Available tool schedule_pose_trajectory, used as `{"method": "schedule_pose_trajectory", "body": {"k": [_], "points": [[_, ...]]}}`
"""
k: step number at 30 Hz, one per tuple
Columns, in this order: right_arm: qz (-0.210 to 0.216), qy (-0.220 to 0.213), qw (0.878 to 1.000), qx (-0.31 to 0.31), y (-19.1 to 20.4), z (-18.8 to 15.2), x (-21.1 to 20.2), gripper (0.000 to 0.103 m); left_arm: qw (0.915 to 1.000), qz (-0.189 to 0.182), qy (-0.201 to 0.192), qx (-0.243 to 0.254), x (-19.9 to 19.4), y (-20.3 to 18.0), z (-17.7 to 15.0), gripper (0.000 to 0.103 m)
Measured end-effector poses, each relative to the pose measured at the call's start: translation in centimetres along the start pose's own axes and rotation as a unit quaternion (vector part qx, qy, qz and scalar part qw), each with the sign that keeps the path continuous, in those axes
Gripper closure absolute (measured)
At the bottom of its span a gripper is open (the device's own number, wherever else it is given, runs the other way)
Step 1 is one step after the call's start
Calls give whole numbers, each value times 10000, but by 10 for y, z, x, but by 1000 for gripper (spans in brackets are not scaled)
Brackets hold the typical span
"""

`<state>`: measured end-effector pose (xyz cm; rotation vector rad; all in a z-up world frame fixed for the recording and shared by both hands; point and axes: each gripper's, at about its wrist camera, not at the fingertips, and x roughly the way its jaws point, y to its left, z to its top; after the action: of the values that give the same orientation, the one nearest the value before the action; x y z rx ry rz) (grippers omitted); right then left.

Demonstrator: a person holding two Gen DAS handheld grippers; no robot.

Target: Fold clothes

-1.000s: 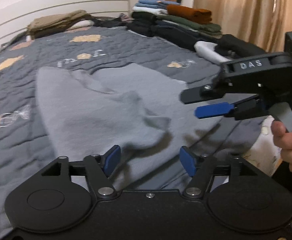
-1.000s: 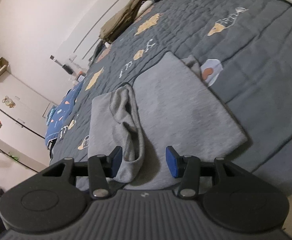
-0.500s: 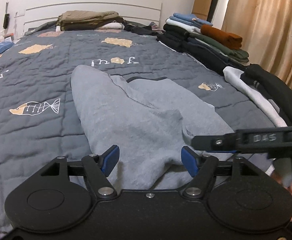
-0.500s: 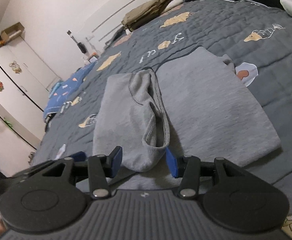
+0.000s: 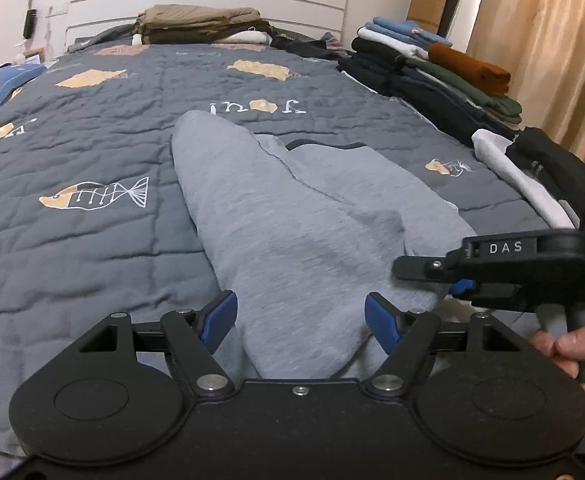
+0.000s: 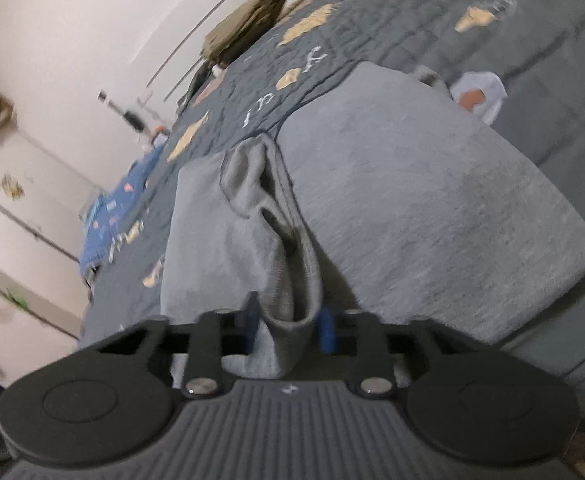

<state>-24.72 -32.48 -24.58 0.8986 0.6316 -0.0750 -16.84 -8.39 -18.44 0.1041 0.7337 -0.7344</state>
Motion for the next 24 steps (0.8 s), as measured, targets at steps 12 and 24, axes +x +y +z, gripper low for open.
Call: {"method": "schedule_pose_trajectory", "body": {"k": [12, 24], "points": [[915, -727, 9897, 825, -10, 25, -44, 97, 9911, -40, -289, 1299, -3, -34, -15, 27], [538, -1731, 9782, 1011, -45, 48, -105, 97, 9609, 564, -562, 2652, 12, -82, -41, 22]]}}
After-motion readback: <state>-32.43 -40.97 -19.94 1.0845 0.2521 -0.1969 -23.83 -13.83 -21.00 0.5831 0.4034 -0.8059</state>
